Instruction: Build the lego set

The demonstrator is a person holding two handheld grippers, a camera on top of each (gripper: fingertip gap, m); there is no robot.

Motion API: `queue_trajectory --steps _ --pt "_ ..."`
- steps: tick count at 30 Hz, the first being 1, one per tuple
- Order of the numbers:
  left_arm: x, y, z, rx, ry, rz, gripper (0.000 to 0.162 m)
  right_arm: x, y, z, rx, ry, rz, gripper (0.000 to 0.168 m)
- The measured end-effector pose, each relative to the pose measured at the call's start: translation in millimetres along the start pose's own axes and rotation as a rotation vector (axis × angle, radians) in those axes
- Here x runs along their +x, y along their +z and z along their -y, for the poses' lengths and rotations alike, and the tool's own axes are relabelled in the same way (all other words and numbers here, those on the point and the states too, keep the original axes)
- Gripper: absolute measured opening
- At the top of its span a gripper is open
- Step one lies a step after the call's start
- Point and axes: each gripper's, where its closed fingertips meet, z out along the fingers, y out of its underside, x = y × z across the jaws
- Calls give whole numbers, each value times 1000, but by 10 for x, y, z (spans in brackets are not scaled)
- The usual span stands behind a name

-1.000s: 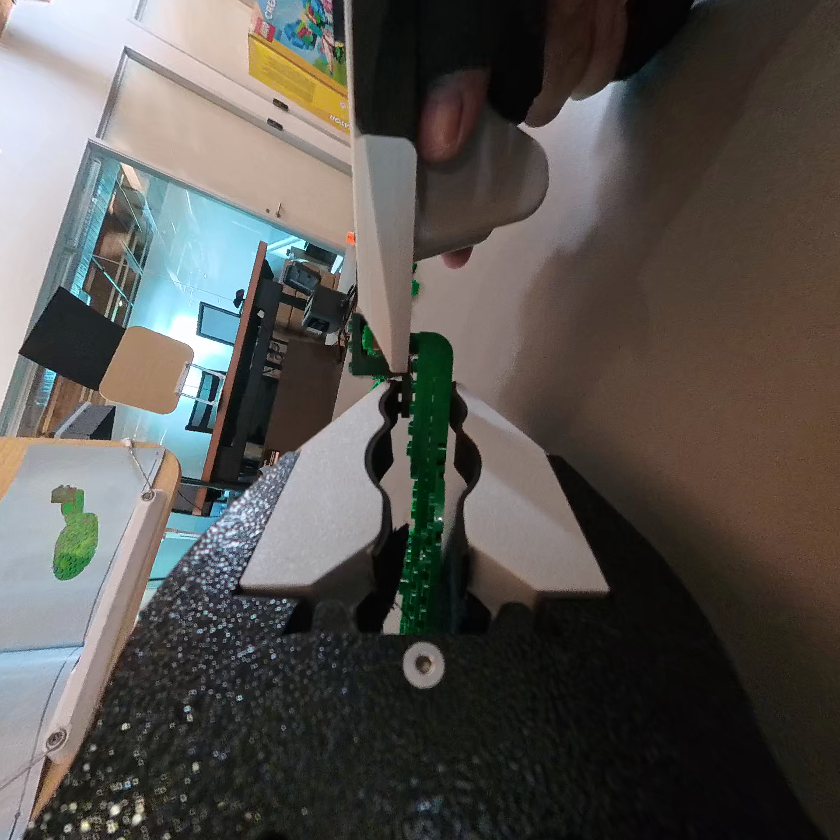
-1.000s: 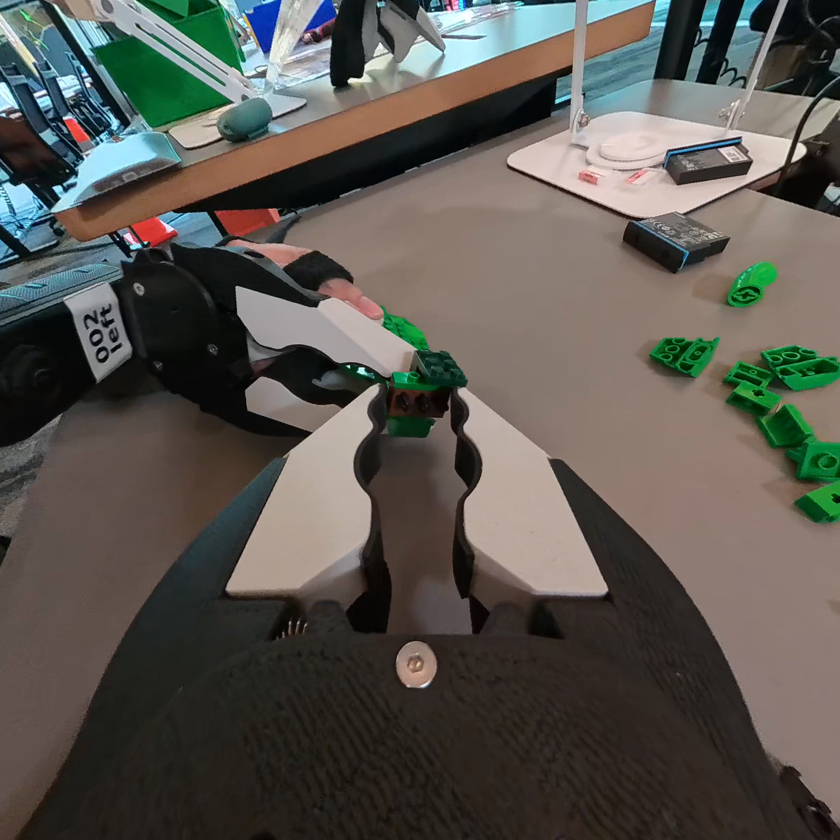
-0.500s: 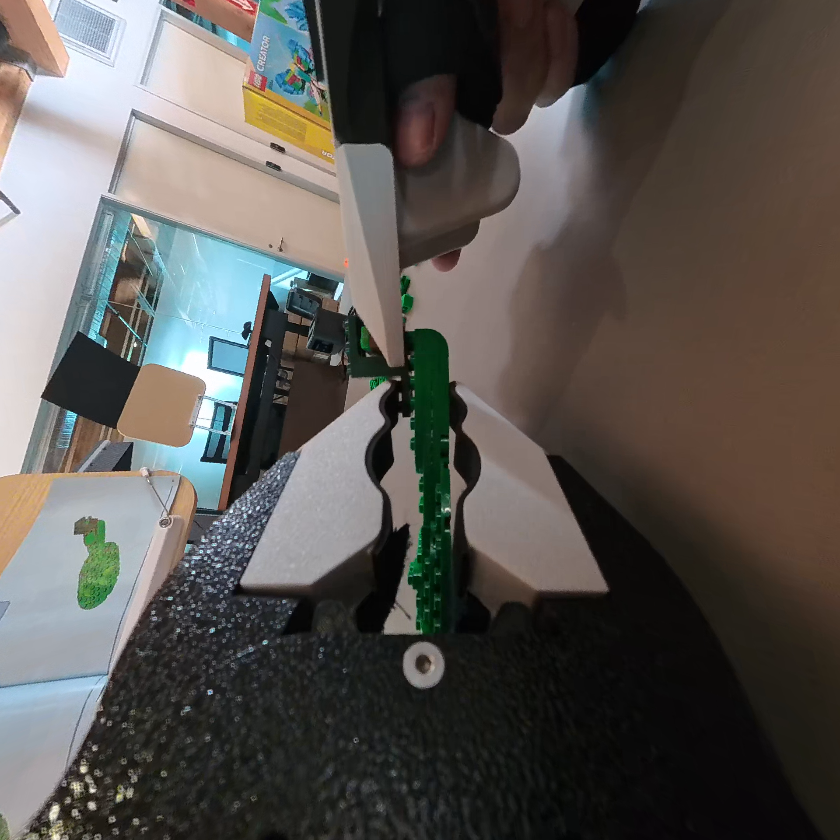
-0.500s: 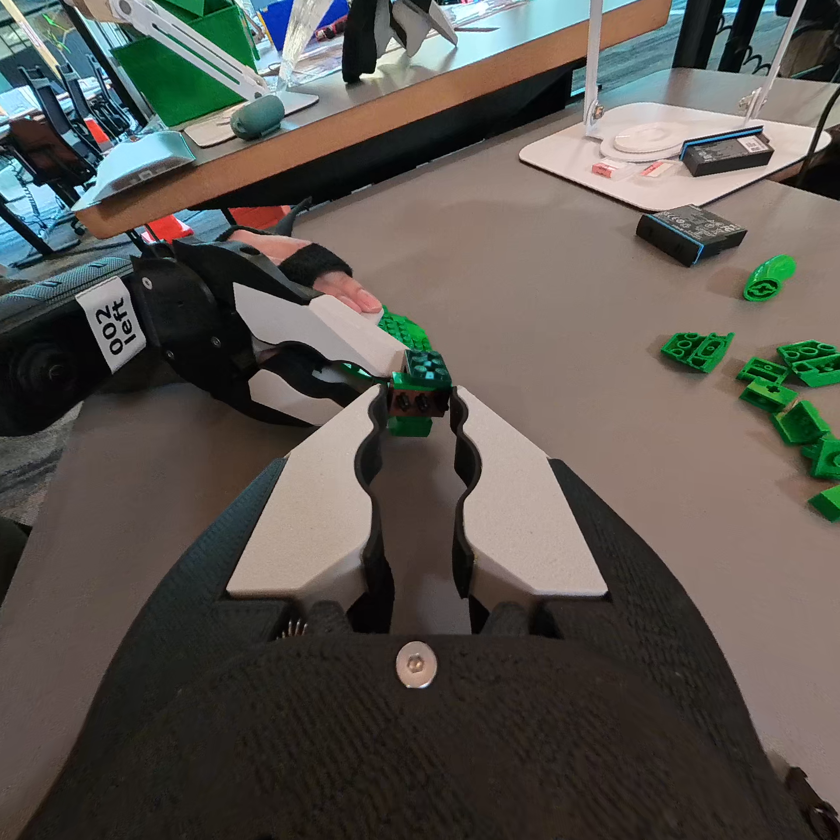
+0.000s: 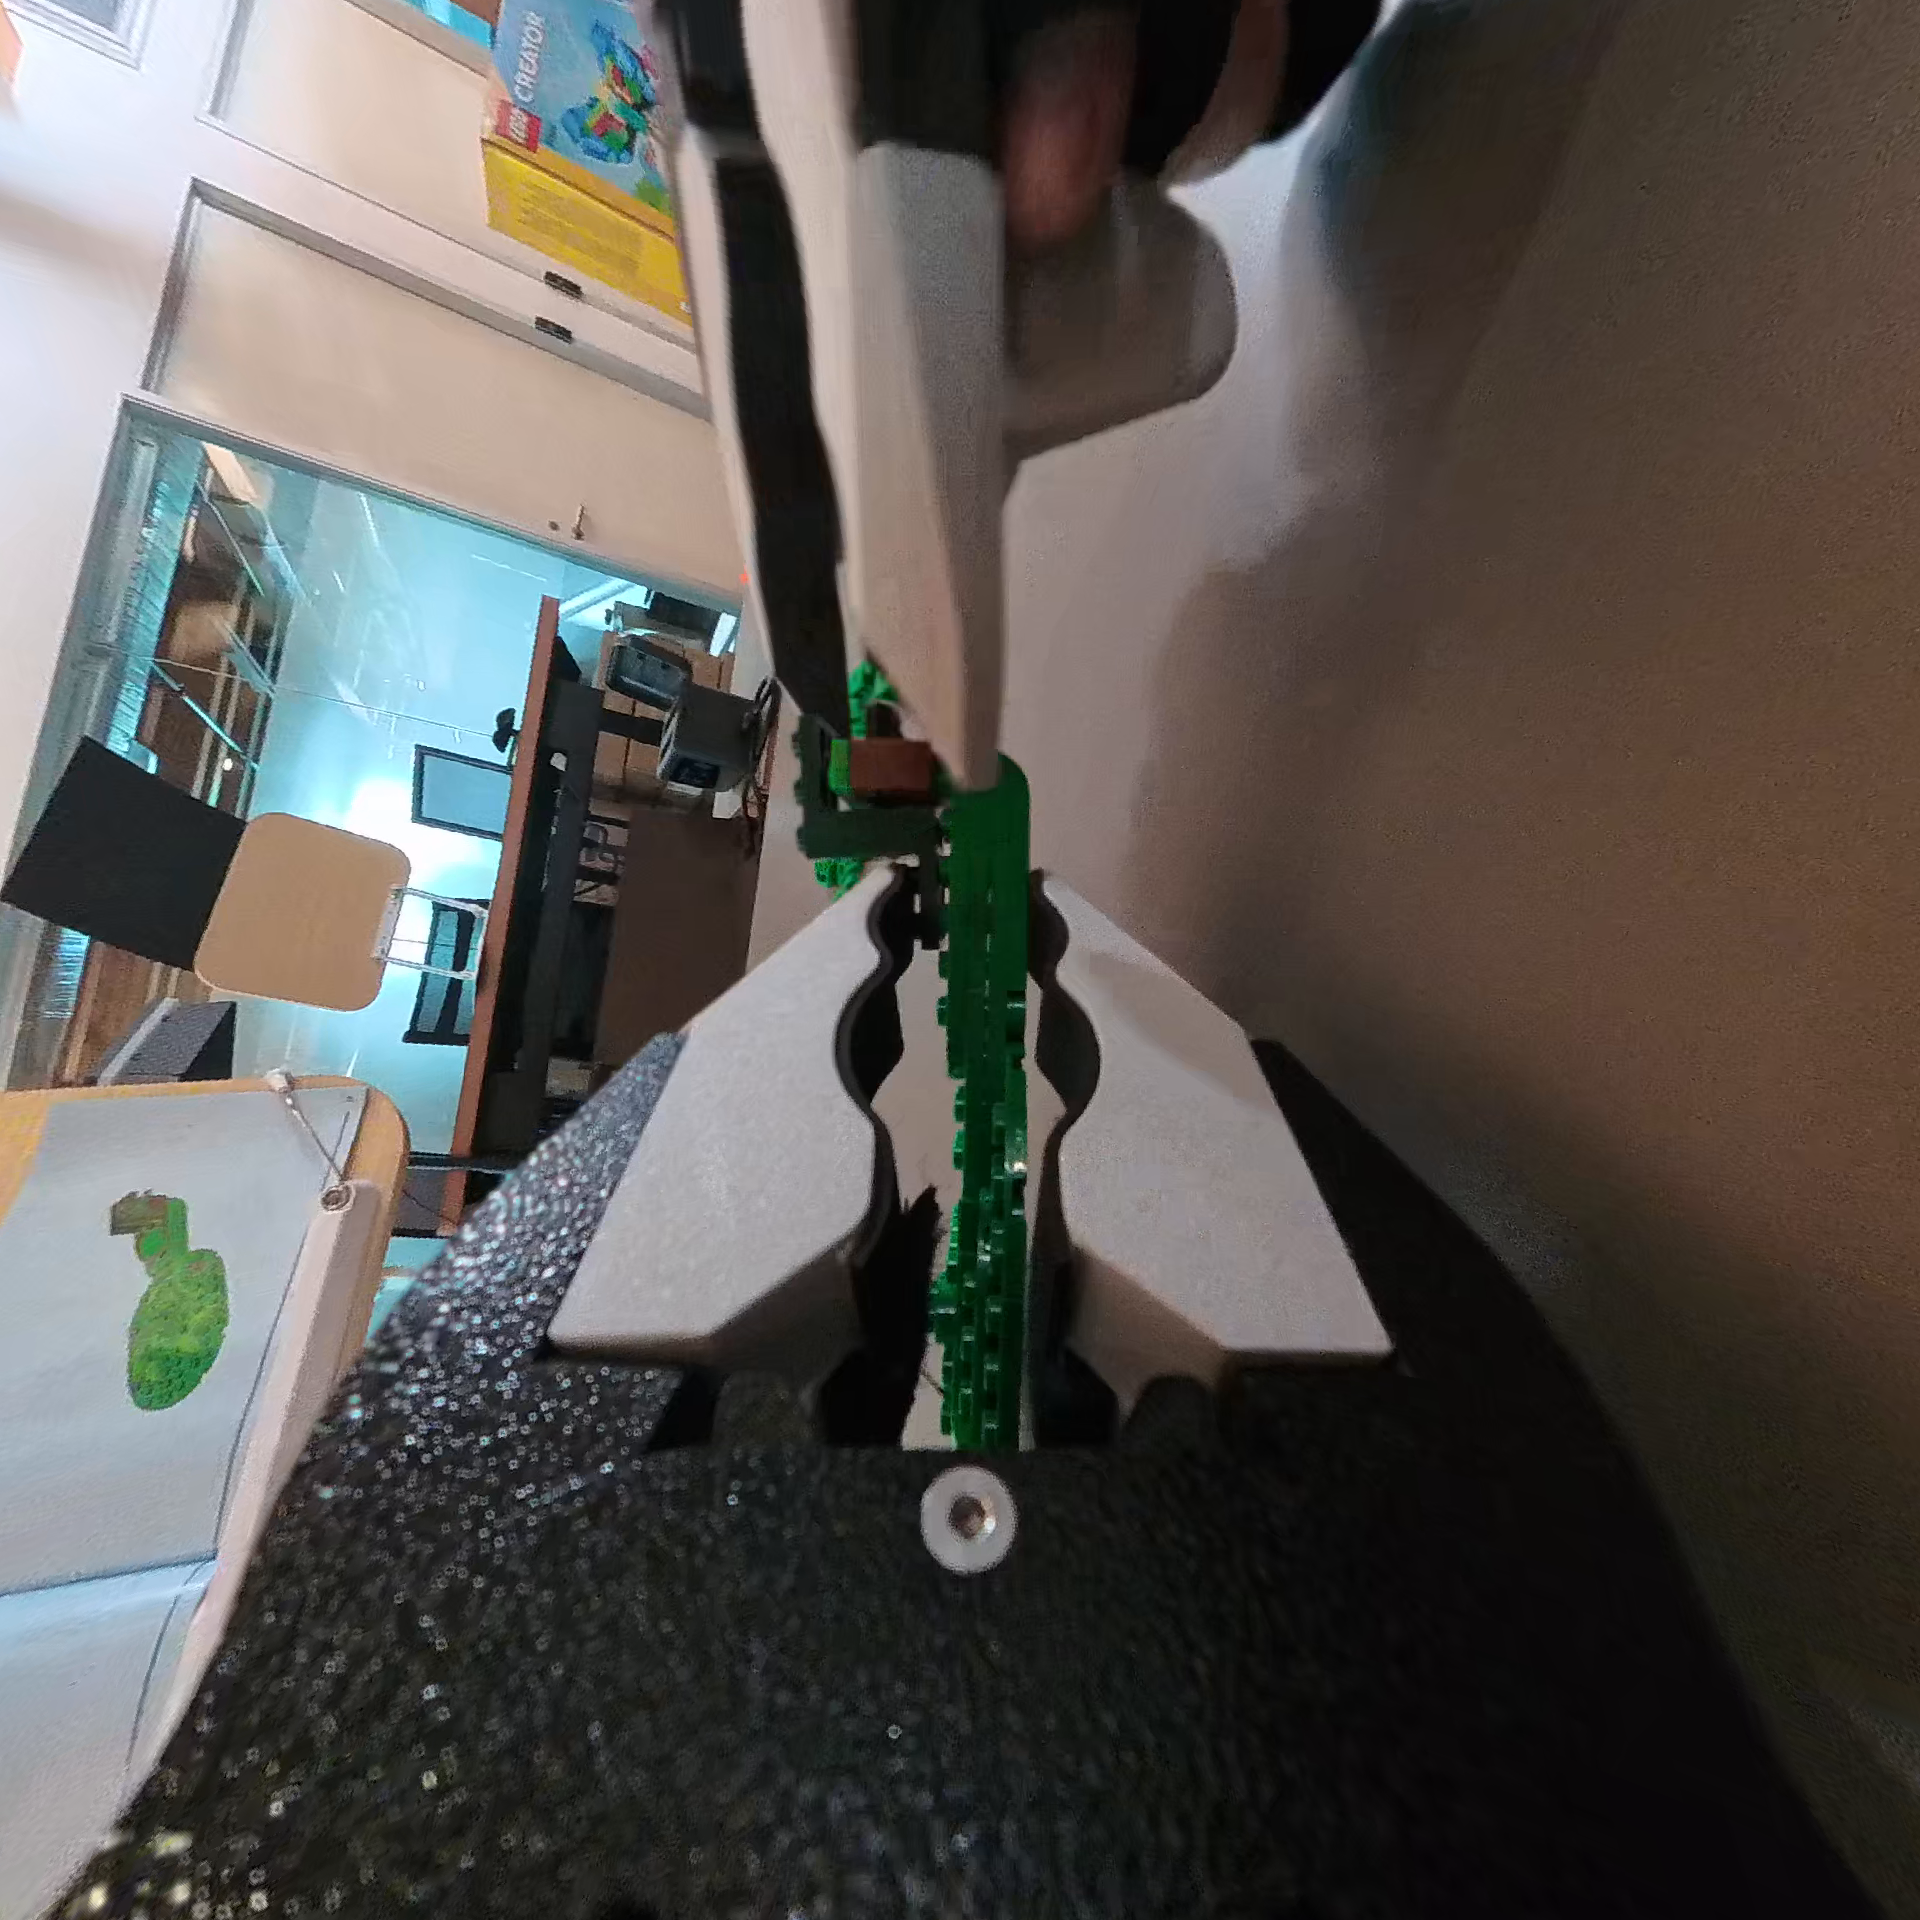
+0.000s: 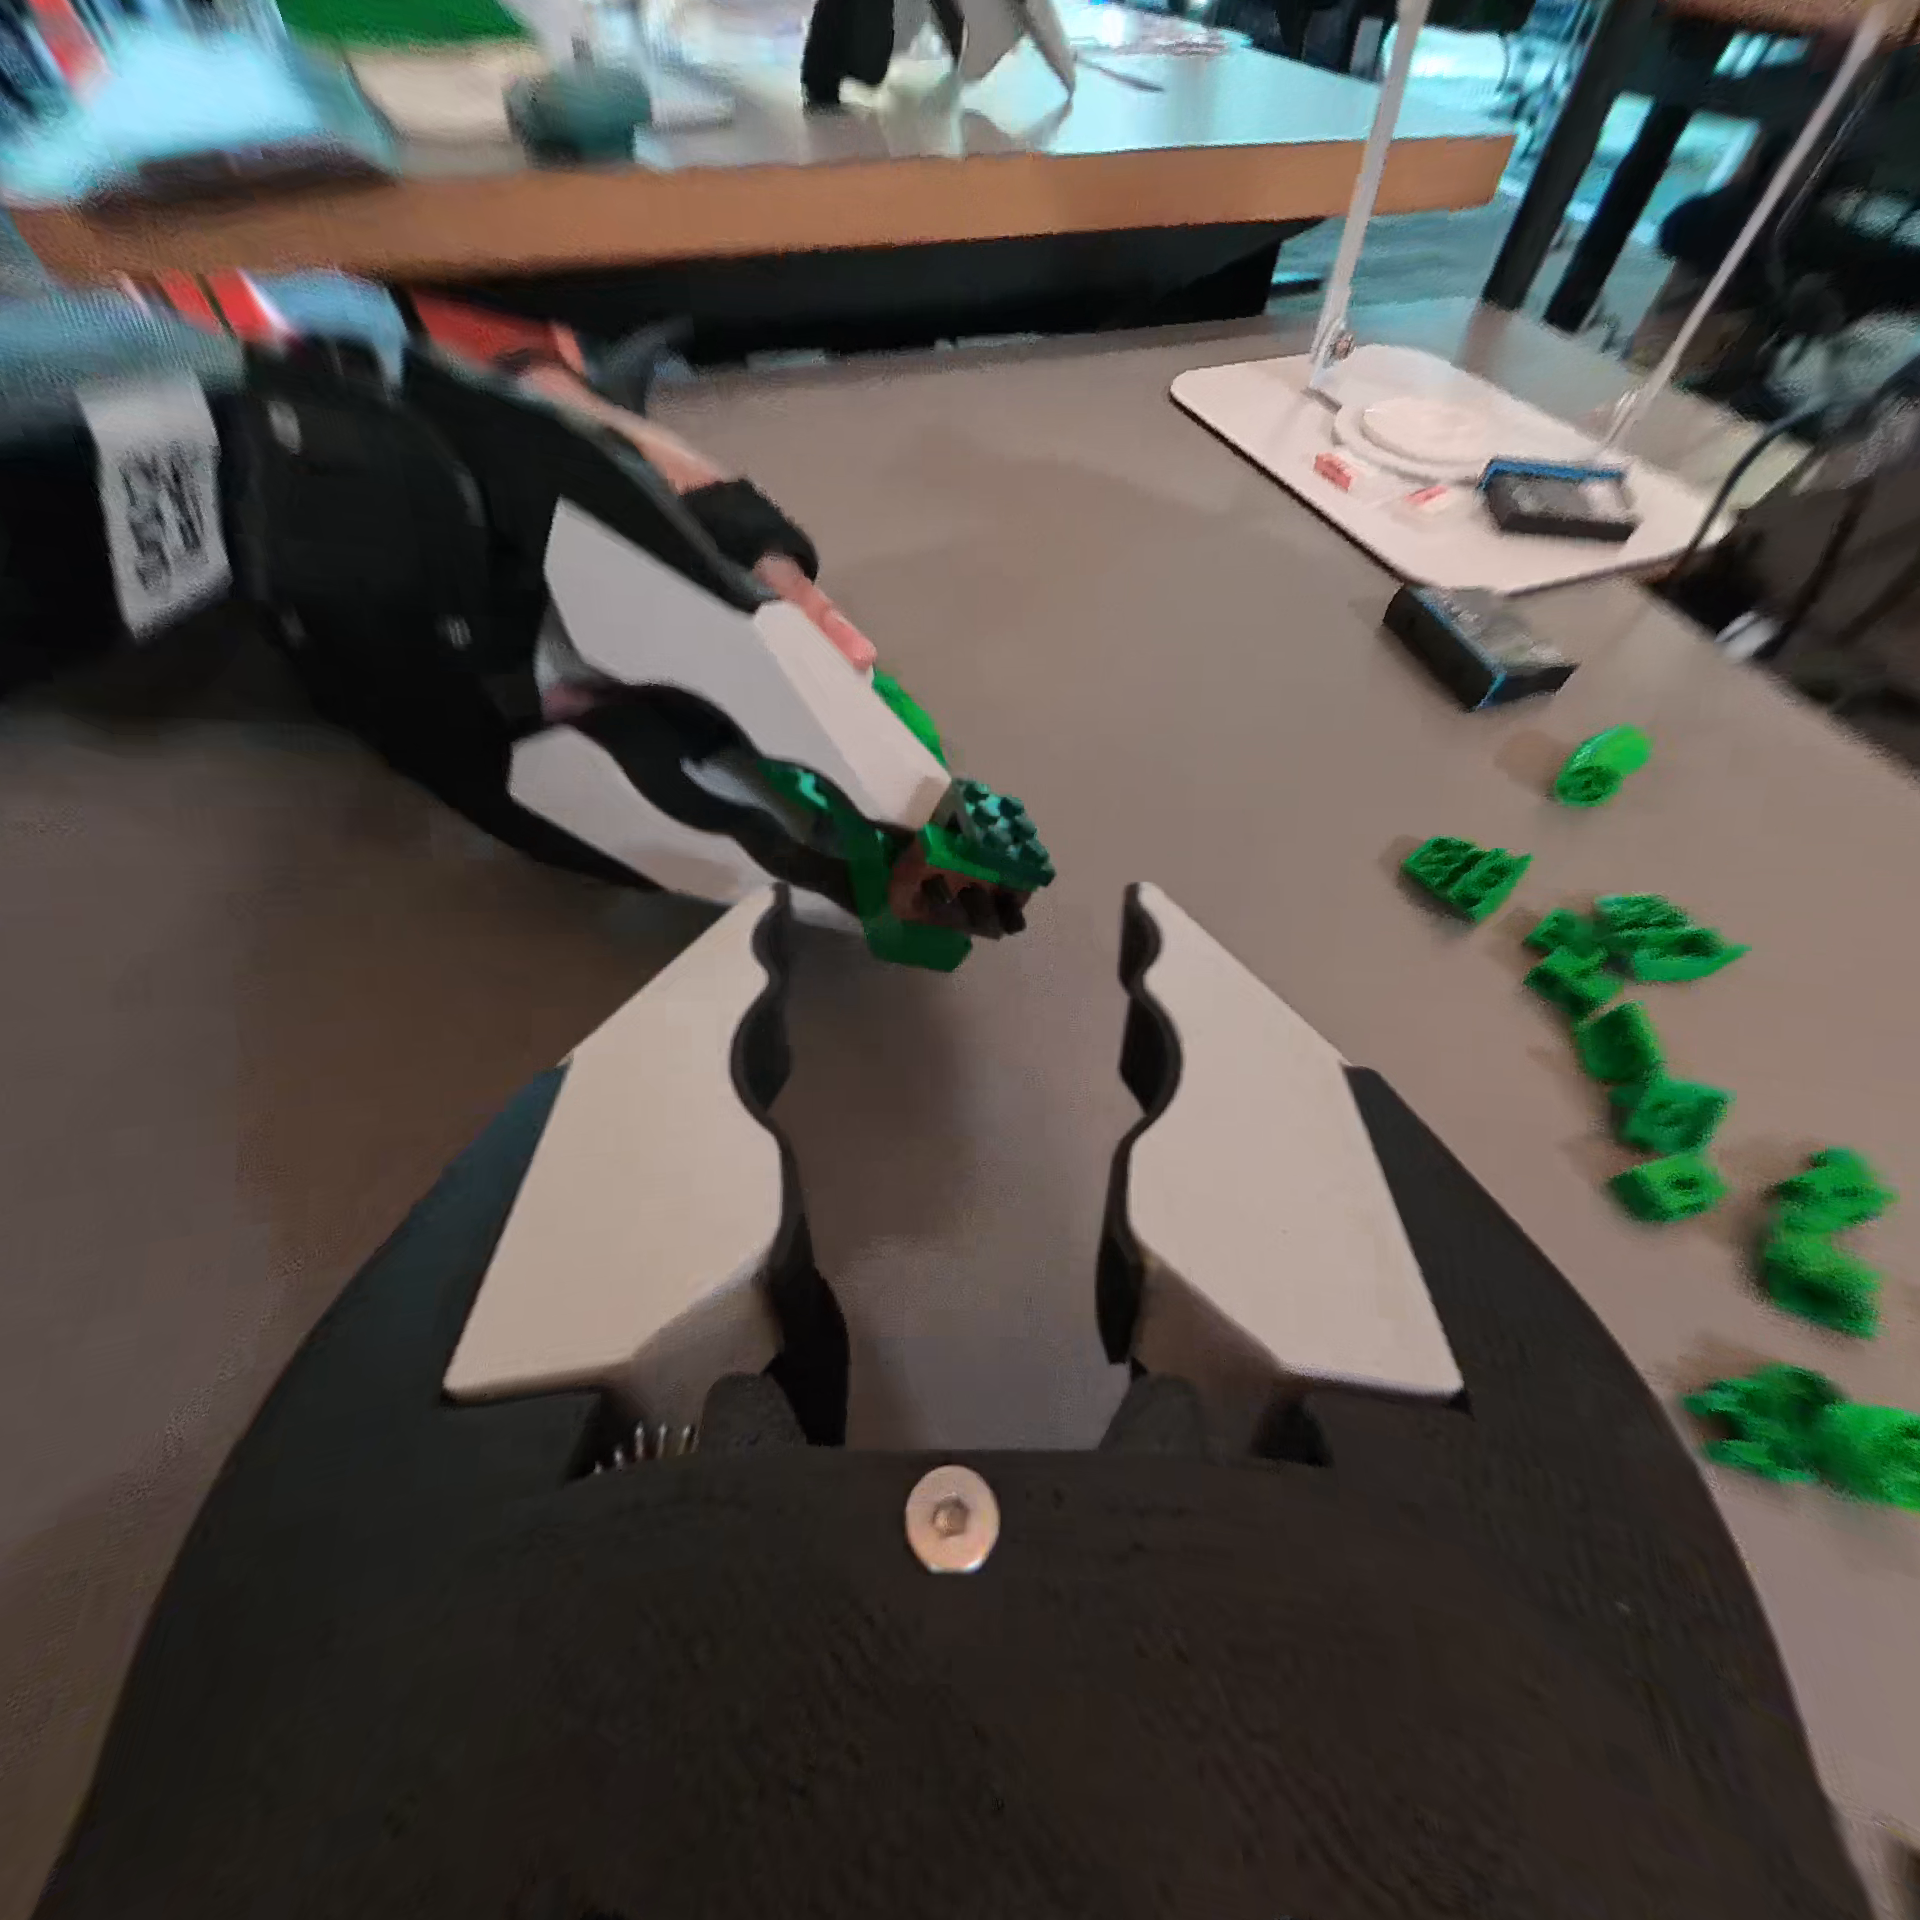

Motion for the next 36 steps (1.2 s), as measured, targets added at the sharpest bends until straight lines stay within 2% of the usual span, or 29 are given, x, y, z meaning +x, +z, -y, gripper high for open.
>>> queue_trajectory --steps 2,7,12,16,18,22,25,28,30,32,34,36 --pt "11 -1 22 9 -10 -11 19 -3 -20 -35 -50 -212 -70 70" --pt "43 2 54 18 -19 -34 19 -40 54 -44 -135 -604 -199 70" --pt "36 -7 59 31 -45 -45 19 -8 73 -157 -223 -748 -234 66" --pt "71 -7 71 34 -33 -66 19 14 49 -140 -220 -800 -261 45" --pt "75 -9 91 37 -30 -66 19 9 36 -134 -213 -809 -261 45" --pt "62 -12 98 47 -40 -62 19 38 21 -148 -213 -680 -245 50" --pt "57 -9 89 43 -30 -53 19 18 -20 -118 -154 -359 -143 54" --pt "55 -7 77 39 -26 -50 19 -3 -51 -48 -58 40 -4 51" --pt "55 -7 77 39 -20 -47 19 -64 -58 -44 -35 217 99 50" --pt "57 -6 77 37 -13 -45 19 -100 -35 -91 -52 268 135 44" --pt "63 -4 77 36 -6 -45 19 -104 6 -138 -75 253 120 31" --pt "74 -5 73 36 11 -42 19 -87 32 -167 -87 235 99 25"
